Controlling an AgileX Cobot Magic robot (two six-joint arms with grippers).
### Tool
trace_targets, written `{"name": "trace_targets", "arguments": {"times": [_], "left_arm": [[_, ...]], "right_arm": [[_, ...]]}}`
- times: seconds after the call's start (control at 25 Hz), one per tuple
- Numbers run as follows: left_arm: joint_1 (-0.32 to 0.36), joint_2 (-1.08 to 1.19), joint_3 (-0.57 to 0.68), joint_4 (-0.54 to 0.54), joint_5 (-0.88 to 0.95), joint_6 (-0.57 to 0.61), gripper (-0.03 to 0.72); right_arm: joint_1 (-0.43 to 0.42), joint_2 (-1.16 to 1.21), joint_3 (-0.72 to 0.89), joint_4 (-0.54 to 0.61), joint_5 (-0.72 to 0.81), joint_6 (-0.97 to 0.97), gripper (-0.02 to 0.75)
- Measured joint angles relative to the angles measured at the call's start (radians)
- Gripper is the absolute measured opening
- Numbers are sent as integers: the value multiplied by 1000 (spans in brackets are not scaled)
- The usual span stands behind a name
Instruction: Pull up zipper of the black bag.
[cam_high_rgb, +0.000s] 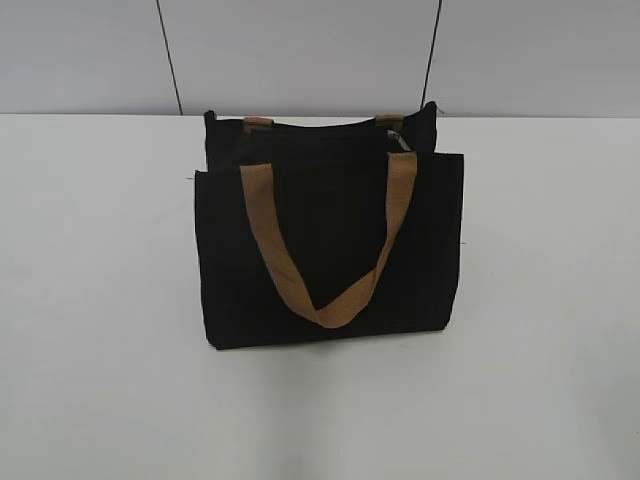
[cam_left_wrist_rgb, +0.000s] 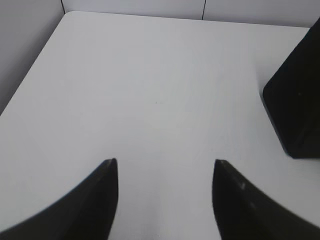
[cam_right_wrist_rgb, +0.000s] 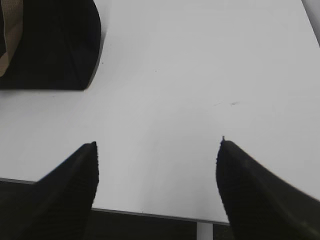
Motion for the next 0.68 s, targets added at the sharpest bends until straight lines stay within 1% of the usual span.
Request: {"name": "trace_targets", "arguments": {"times": [0.2,0.68], "left_arm": [[4,0,0,0,0,0,426],[4,0,1,0,0,0,416]], "right_arm": [[0,0,0,0,-1,0,556],[0,0,0,1,-1,0,556]]}}
